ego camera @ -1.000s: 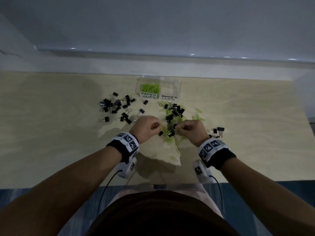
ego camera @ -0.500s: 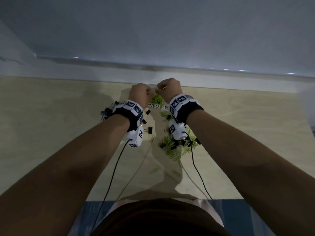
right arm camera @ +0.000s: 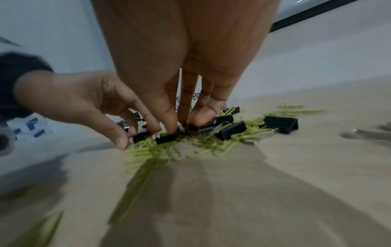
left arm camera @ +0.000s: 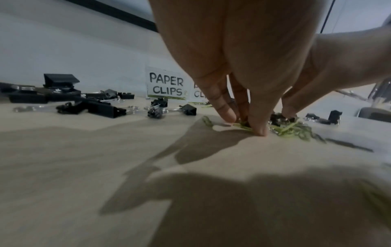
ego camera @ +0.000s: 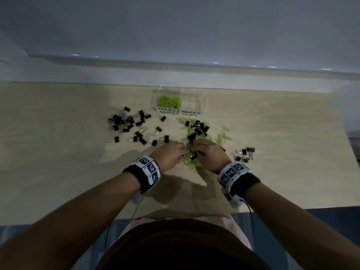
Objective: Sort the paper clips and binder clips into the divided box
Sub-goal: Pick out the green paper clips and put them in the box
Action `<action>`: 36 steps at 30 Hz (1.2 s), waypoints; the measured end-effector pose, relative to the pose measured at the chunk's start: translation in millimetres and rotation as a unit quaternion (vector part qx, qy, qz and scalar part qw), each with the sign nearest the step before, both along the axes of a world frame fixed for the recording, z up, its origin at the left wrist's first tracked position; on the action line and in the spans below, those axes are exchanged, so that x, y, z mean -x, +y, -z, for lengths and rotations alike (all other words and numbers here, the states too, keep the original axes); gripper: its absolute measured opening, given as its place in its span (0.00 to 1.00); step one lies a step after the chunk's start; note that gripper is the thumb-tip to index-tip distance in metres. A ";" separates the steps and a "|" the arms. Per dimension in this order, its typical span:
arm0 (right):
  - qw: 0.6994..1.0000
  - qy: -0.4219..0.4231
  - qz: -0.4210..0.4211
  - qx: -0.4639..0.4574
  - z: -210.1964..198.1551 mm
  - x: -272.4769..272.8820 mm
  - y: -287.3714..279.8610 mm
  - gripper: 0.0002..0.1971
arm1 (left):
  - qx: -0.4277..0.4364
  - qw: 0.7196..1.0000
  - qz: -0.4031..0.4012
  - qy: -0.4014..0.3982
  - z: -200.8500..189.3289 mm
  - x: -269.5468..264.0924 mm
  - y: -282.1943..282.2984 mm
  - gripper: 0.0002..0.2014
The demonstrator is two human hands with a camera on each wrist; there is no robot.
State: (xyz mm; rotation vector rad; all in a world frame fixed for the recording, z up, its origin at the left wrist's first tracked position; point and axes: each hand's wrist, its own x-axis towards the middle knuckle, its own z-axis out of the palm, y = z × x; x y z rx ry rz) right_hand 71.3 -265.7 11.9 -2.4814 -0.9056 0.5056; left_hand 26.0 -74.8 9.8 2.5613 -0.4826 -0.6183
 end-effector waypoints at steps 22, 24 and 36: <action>0.971 -0.154 0.163 -0.082 -5.5 15.8 -83.5 0.15 | 0.034 0.990 -0.126 -0.055 -2.5 15.5 -44.5 0.16; 0.953 -0.127 0.254 -0.102 1.3 8.2 -98.9 0.12 | 0.026 0.990 -0.136 -0.041 -0.1 12.2 -58.1 0.15; 0.979 -0.072 0.182 0.055 3.1 0.0 -73.9 0.18 | 0.109 0.969 -0.220 -0.023 -4.3 8.5 -49.2 0.10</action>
